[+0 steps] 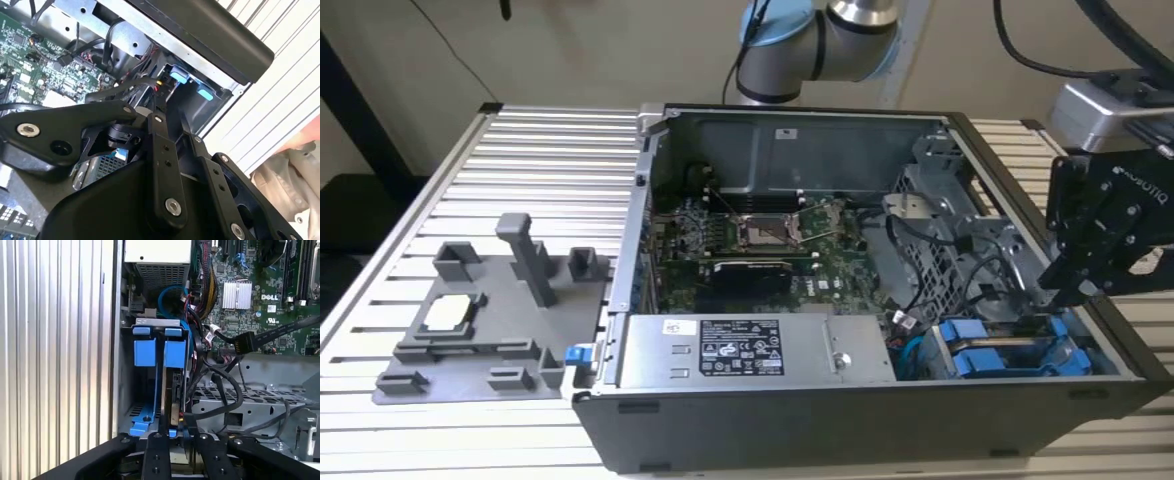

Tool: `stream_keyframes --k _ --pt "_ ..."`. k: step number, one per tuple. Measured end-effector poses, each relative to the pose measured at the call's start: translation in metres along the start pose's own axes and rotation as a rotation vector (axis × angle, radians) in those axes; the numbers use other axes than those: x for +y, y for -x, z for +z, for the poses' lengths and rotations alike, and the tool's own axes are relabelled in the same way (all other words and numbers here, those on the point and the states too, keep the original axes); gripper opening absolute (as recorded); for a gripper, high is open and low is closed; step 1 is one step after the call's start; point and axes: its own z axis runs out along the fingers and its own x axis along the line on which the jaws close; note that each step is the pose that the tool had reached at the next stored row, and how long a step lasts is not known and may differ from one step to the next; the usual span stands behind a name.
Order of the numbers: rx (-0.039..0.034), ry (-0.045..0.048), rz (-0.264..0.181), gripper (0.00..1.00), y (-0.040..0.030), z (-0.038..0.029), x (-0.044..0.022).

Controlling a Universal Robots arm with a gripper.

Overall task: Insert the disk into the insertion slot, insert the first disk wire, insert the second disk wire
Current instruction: 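Insert the first disk wire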

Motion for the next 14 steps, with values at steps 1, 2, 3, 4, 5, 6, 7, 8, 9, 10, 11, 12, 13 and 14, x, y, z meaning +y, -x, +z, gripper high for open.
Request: stream_keyframes --k 1,2,3,4,5,6,7,8,9,10,11,12,13,14 --pt "0.0 0.0 0.0 0.27 -0.0001 -0.0028 0.0" --pt "0.0002 0.0 0.0 0.27 -0.0002 -0.0056 -0.0001" --pt "0.0005 0.0001 0.0 0.27 -0.0004 -0.0082 -0.0001" --pt "0.0012 0.0001 0.0 0.27 -0.0004 -0.0097 -0.0001" --pt "0.0018 0.0002 0.0 0.27 -0.0004 -0.0097 -0.0001" --pt "0.0018 0.0002 0.0 0.27 -0.0004 -0.0096 -0.0001" --pt "0.0021 0.0002 0.0 0.27 -0.0005 -0.0096 -0.0001" --pt "0.0024 0.0002 0.0 0.27 -0.0005 -0.0097 -0.0001" --pt "0.0025 0.0002 0.0 0.27 -0.0005 -0.0097 -0.0001" --pt "0.0028 0.0002 0.0 0.27 -0.0005 -0.0098 -0.0001" --pt "0.0029 0.0002 0.0 0.27 -0.0005 -0.0098 -0.0001" --pt "0.0031 0.0002 0.0 0.27 -0.0004 -0.0097 -0.0001" --pt "0.0031 0.0002 0.0 0.27 -0.0004 -0.0097 -0.0001" --pt "0.0034 0.0002 0.0 0.27 -0.0005 -0.0097 -0.0001"
